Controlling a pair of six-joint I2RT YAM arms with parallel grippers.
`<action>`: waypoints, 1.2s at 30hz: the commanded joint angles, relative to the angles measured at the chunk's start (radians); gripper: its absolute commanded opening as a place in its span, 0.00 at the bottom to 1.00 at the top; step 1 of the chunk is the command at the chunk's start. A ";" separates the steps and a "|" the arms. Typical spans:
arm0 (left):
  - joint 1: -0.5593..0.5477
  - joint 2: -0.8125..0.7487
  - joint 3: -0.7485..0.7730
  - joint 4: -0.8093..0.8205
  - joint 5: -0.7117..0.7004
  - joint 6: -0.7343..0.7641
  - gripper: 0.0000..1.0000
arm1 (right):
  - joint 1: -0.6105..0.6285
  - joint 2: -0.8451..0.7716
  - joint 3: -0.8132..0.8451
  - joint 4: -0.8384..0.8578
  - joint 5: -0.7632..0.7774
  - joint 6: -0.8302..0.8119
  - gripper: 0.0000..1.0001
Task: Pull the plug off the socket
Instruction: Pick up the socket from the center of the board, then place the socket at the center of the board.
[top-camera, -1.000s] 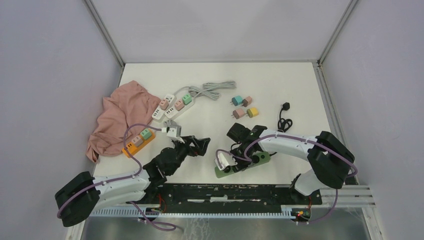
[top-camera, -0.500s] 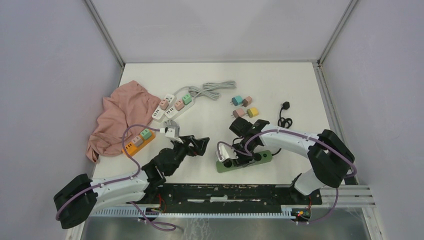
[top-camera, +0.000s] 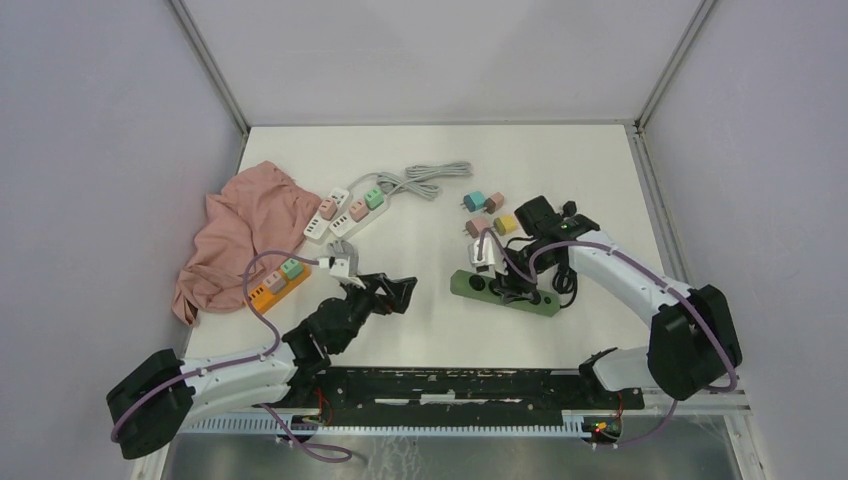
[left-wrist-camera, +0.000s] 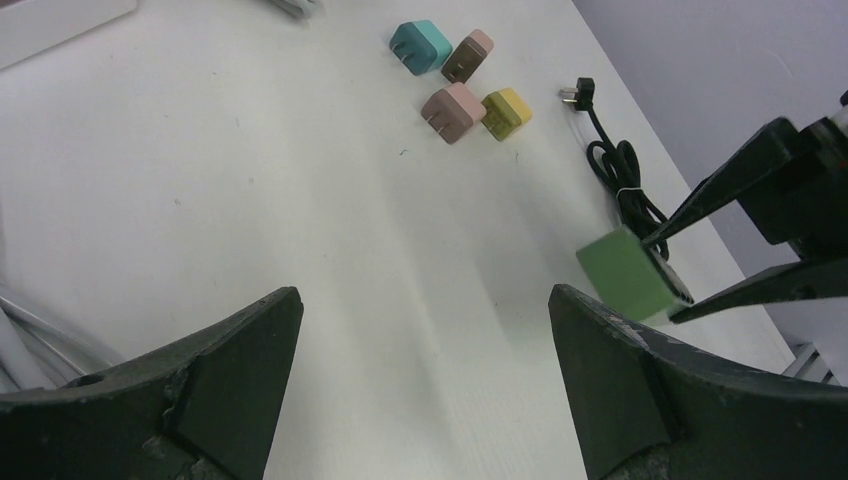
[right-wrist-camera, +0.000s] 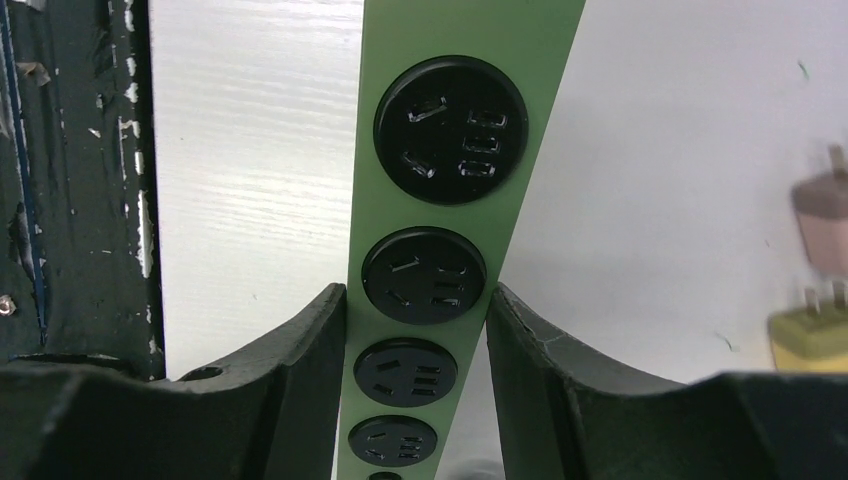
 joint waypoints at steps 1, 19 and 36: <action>0.006 -0.020 -0.018 0.030 -0.020 -0.009 1.00 | -0.102 -0.069 0.043 0.006 -0.086 0.038 0.00; 0.005 -0.041 -0.045 0.040 -0.023 -0.016 0.99 | -0.433 -0.088 0.020 0.314 -0.104 0.467 0.00; 0.007 -0.043 -0.049 0.055 0.002 0.000 0.99 | -0.544 0.336 0.358 0.491 0.164 0.829 0.00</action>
